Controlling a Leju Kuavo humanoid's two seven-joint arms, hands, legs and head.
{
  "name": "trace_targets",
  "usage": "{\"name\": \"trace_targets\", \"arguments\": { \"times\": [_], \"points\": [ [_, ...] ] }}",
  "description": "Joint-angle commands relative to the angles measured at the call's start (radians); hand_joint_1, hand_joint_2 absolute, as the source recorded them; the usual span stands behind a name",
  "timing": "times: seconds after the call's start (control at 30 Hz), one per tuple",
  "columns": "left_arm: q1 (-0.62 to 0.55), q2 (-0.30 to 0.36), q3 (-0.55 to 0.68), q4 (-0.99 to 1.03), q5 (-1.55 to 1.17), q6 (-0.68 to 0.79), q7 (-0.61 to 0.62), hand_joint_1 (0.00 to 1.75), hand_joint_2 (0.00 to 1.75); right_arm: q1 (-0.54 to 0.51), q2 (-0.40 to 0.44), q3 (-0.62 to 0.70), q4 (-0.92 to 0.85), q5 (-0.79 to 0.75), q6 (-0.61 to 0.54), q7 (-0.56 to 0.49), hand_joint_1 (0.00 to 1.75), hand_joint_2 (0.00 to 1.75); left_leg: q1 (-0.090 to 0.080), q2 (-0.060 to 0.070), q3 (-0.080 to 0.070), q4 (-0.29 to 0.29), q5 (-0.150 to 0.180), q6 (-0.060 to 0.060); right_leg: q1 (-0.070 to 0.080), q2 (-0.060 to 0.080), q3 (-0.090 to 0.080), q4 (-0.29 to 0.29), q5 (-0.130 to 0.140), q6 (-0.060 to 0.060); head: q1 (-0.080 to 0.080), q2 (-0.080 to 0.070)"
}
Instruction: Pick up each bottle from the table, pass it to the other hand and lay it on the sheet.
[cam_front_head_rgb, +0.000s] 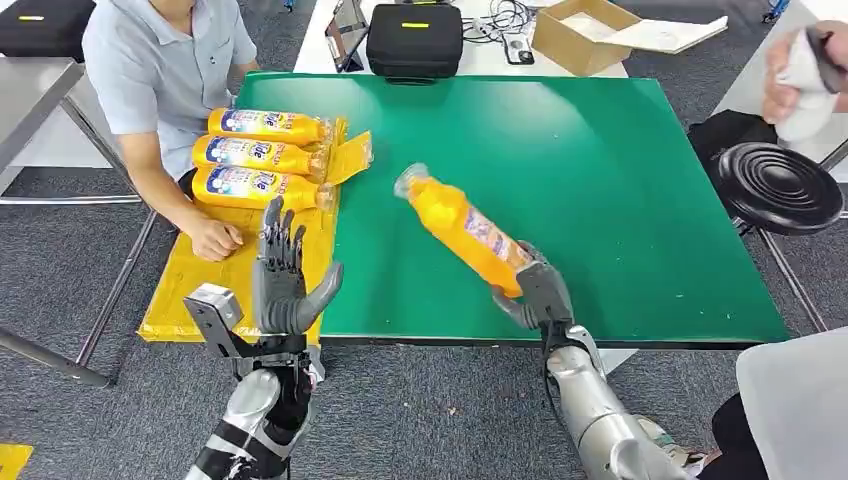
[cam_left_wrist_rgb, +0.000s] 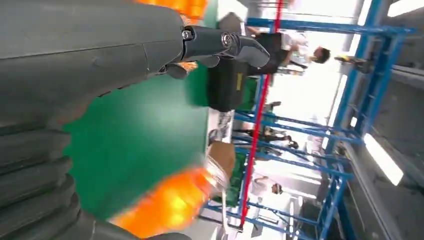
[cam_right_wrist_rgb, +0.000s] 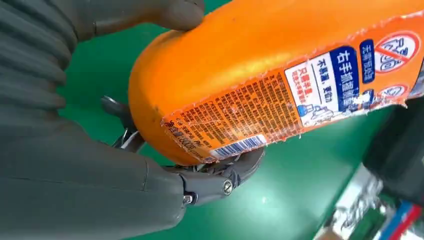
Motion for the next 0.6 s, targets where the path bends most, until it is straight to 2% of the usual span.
{"name": "trace_targets", "arguments": {
  "times": [0.03,0.17,0.23,0.33,0.4,0.5,0.6],
  "points": [
    [0.004,0.006,0.017,0.003,0.005,-0.008,0.009,0.0,1.75,0.026,0.014,-0.048,-0.119,-0.062,0.016,0.0,1.75,1.75,0.0,0.001,0.004,0.0,-0.002,-0.001,0.001,0.001,0.004,0.0,-0.001,-0.002,0.0,0.0],
    [0.015,0.015,0.001,0.014,0.013,-0.026,0.039,0.0,1.75,0.067,0.033,-0.025,-0.212,-0.157,0.097,0.003,1.75,1.75,0.0,0.001,0.002,0.0,-0.001,-0.001,0.0,0.0,0.002,0.0,-0.001,-0.001,0.0,0.0],
    [0.02,0.027,-0.007,0.037,0.029,-0.078,0.058,0.0,1.75,0.092,0.02,0.052,-0.26,-0.146,0.183,0.045,1.75,1.75,0.0,0.001,0.003,-0.001,-0.001,-0.001,0.0,0.001,0.002,0.0,-0.001,-0.001,0.0,0.0],
    [0.016,0.048,-0.036,0.079,-0.037,-0.134,0.018,0.0,1.75,0.115,0.005,0.178,-0.281,-0.107,0.309,0.043,1.75,1.75,0.0,0.001,0.007,-0.001,-0.003,-0.001,0.001,0.001,0.006,-0.001,-0.002,-0.002,0.0,0.0],
    [0.013,0.053,-0.044,0.096,-0.048,-0.182,0.009,0.0,1.75,0.126,0.011,0.228,-0.28,-0.098,0.354,0.031,1.75,1.75,0.0,0.002,0.007,-0.002,-0.003,-0.001,0.001,0.001,0.006,-0.001,-0.002,-0.002,0.0,0.0],
    [0.006,0.052,-0.055,0.117,-0.076,-0.244,0.011,0.0,1.75,0.14,0.014,0.317,-0.275,-0.023,0.318,0.014,1.75,1.75,0.001,0.003,0.007,-0.001,-0.003,-0.001,0.002,0.003,0.006,-0.001,-0.002,-0.002,0.0,0.0],
    [-0.001,0.043,-0.058,0.133,-0.086,-0.267,0.012,0.0,1.75,0.159,0.027,0.368,-0.288,-0.007,0.33,0.0,1.75,1.75,0.0,0.001,0.006,-0.001,-0.002,-0.001,0.001,0.0,0.005,-0.001,-0.002,-0.002,0.0,0.0]
  ]
}}
